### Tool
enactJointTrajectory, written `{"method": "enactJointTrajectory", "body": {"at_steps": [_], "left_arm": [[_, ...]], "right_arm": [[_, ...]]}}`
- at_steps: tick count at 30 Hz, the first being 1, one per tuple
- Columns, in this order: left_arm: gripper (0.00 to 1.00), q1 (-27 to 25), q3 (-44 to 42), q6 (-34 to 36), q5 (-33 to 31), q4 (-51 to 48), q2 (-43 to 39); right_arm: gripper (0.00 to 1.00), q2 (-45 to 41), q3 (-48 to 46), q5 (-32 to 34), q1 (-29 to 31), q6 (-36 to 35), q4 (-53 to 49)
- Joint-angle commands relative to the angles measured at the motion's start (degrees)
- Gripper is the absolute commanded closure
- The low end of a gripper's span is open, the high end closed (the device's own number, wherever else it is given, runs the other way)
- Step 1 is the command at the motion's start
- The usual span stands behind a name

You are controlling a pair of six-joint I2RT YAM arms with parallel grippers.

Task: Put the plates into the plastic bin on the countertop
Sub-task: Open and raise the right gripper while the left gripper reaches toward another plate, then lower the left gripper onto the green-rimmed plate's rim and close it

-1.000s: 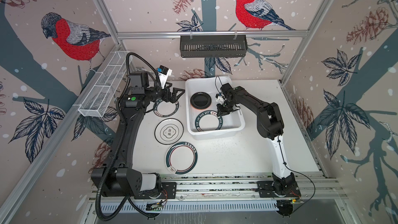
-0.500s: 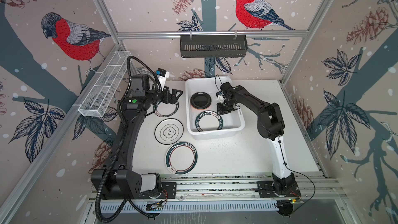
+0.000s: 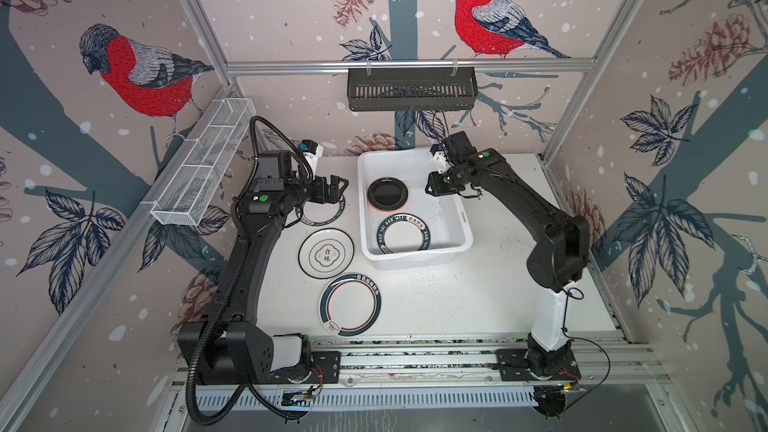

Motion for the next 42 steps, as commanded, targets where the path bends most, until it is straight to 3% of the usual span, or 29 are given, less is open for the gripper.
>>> {"method": "enactJointTrajectory", "body": {"at_steps": [1,8,17,23,28,31,33,42], "left_arm": [[0.03,0.08,-0.47,3.11,6.84,-0.1,1.41],[0.04,-0.17,-3.17,1.51,5.73,0.46,4.16],[0.05,2.59,-6.84,-5.81,-5.92,0.95,1.35],[0.06,7.28,-8.52,-12.04,-7.27,4.31,1.9],[0.09,8.79,-7.04,-15.47,-5.42,5.8,7.33],[0.1,9.14,-6.17,-14.46,-2.26,5.31,12.37],[0.17,9.69,-5.94,-13.87,0.85,5.74,15.57],[0.2,16.31,-10.08,-15.41,3.02,13.39,22.18]], "right_arm": [[0.63,-8.03,-7.23,-2.03,-0.49,3.22,6.17],[0.59,-28.47,-31.68,-16.6,-1.19,8.6,15.91],[0.6,-44.04,-48.76,-17.23,3.02,12.81,23.04],[0.61,-43.21,-51.23,-19.31,2.92,14.67,30.34],[0.61,-40.44,-50.32,-19.57,2.96,15.19,33.34],[0.62,-39.47,-50.34,-19.16,2.91,15.62,34.5],[0.62,-39.37,-50.62,-18.97,2.84,15.84,35.15],[0.62,-38.72,-50.0,-18.88,1.64,15.52,34.33]]}}
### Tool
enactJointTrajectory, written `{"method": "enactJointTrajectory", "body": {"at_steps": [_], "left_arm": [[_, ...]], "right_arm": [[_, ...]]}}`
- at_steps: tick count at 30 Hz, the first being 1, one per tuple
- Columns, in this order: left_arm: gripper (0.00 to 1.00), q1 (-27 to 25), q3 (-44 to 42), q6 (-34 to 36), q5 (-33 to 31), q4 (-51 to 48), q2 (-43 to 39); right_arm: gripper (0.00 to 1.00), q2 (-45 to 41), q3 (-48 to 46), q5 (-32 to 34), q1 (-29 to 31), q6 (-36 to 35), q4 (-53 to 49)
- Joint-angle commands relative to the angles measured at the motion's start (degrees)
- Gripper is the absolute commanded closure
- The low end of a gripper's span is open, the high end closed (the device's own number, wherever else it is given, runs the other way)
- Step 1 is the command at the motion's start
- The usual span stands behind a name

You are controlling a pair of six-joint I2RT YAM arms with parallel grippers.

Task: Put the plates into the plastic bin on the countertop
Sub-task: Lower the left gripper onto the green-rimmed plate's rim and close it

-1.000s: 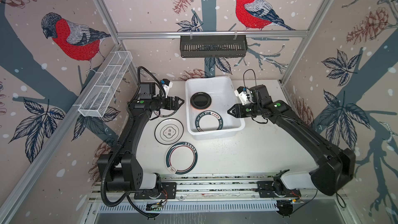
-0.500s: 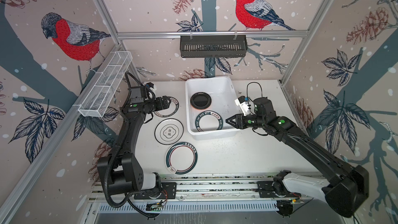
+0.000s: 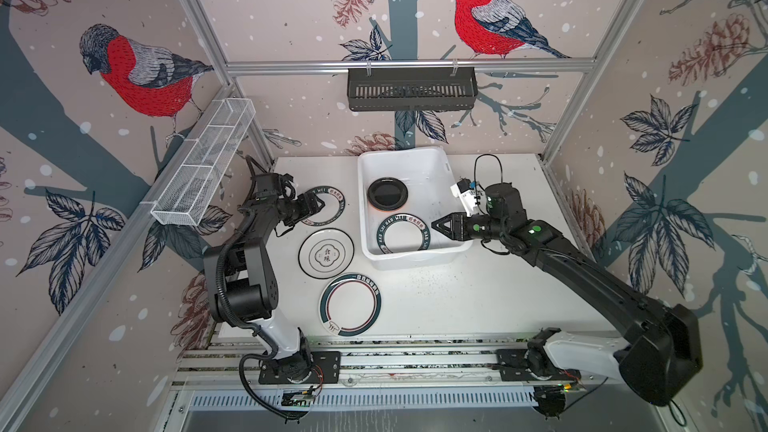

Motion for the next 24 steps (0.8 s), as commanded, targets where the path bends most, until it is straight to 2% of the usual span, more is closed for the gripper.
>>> {"method": "enactJointTrajectory", "body": {"at_steps": [1,10,15,24], "left_arm": [[0.2,1.99,-0.86,-1.43,2.46,4.12,1.5],[0.3,5.82,-1.43,-3.59,4.59,6.08,5.1],[0.31,8.49,-0.82,-4.12,5.26,6.31,8.11],[0.37,8.72,3.57,-4.31,6.61,5.97,13.43]], "right_arm": [[0.62,0.15,0.79,-0.05,-0.3,-0.37,1.0],[0.62,2.69,1.39,-1.02,-1.36,-0.9,1.55],[0.61,3.22,2.26,-1.19,-1.84,-0.95,1.7],[0.62,4.89,3.82,-2.09,-3.39,-1.29,1.63]]}}
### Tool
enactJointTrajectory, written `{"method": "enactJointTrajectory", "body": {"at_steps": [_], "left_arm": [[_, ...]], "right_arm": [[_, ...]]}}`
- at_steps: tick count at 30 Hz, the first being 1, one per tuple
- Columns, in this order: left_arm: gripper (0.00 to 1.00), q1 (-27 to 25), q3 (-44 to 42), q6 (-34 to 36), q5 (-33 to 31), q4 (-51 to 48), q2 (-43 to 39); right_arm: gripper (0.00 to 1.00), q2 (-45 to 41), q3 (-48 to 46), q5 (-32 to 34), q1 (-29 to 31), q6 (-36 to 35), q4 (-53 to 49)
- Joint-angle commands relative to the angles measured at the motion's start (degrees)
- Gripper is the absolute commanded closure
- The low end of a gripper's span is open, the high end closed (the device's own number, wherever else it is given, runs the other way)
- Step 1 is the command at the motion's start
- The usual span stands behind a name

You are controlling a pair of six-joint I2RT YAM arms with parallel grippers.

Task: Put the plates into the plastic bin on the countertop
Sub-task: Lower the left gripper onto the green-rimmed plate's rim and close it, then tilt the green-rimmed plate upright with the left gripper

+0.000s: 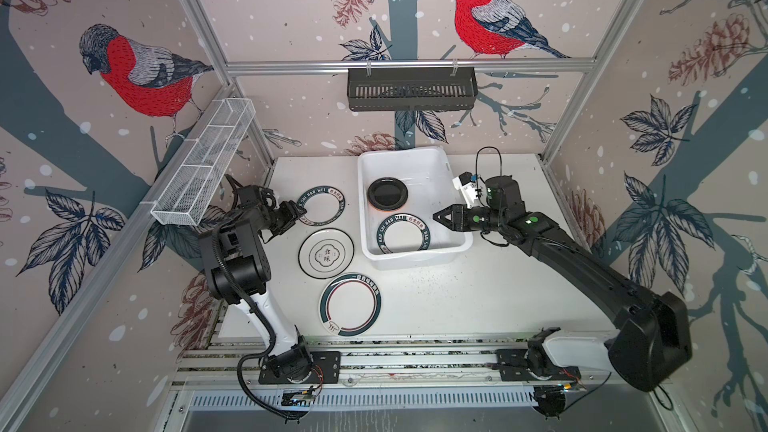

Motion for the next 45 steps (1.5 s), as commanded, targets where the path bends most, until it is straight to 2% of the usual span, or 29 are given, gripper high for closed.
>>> {"method": "enactJointTrajectory", "body": {"at_steps": [1,21,30,31,39,45], "left_arm": [[0.38,0.15,1.32,-0.51,0.7,0.33,2.04],[0.39,0.09,4.88,-0.04,3.3,3.71,10.65],[0.53,1.11,4.32,-1.37,3.13,5.13,12.8],[0.57,1.2,4.21,-1.48,4.0,5.5,13.04],[0.6,1.2,4.18,-1.93,4.47,7.02,13.88],[0.68,1.25,4.27,-2.73,4.58,7.78,14.33]], "right_arm": [[0.62,0.48,1.09,-0.82,-0.37,-1.28,0.94],[0.64,1.46,2.52,-0.72,-2.51,-1.24,-0.37],[0.65,2.93,2.94,-1.31,-2.48,-0.38,0.55],[0.65,3.11,3.05,-1.39,-2.48,-0.4,0.55],[0.67,4.24,3.32,-1.79,-2.48,0.17,1.16],[0.67,4.39,3.0,-1.97,-2.48,0.3,1.6]]}}
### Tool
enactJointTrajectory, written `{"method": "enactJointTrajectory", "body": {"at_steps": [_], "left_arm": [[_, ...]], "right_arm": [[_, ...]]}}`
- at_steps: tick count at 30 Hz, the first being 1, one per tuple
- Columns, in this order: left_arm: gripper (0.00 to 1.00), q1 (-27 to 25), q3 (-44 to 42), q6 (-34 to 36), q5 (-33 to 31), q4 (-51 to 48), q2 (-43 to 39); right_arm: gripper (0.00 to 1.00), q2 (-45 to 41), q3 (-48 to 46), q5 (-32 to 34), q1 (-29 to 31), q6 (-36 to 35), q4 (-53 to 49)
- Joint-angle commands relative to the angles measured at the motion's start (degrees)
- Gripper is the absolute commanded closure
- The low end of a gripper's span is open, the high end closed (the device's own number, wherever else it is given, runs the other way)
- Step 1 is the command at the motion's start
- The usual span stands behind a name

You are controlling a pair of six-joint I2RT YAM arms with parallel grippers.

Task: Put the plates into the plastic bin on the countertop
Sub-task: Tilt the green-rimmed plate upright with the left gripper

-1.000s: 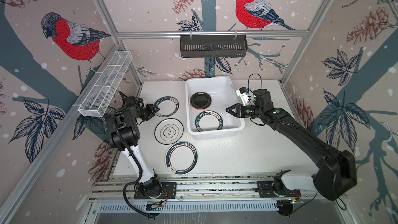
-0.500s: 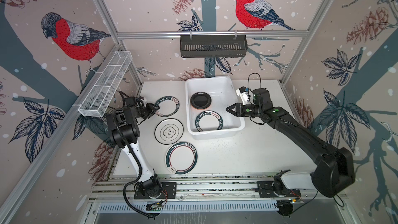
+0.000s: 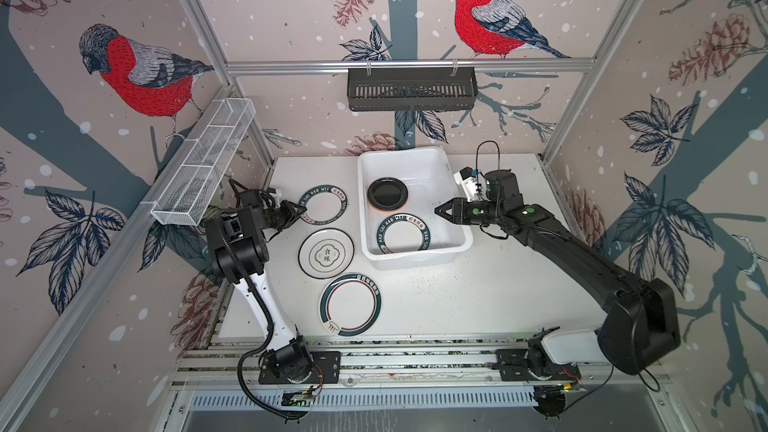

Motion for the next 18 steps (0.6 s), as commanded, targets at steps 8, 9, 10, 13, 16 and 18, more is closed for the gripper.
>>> {"method": "enactJointTrajectory", "body": {"at_steps": [8,9,10,13,16,18], "left_arm": [[0.76,0.1,-0.5,-2.41,-5.14,-3.0,0.99],[0.77,0.12,-0.39,-2.57,-5.05,-2.98,0.99],[0.78,0.14,-0.39,-2.76,-5.11,-2.81,0.95],[0.88,0.13,-0.16,-3.35,-4.99,-2.62,0.9],[0.88,0.11,0.09,-3.9,-4.72,-2.45,0.66],[0.9,0.23,0.14,-4.25,-4.41,-2.21,0.42]], "right_arm": [[0.67,0.03,-0.23,-0.83,-0.03,0.21,2.26],[0.67,0.1,-0.38,-0.88,0.03,0.22,2.35],[0.68,0.04,-0.36,-0.83,0.03,0.2,2.42],[0.68,0.12,-0.4,-0.93,-0.07,0.22,2.7],[0.68,0.3,-0.41,-1.01,-0.04,0.28,2.88],[0.68,0.32,-0.49,-1.02,-0.06,0.41,3.16]]}}
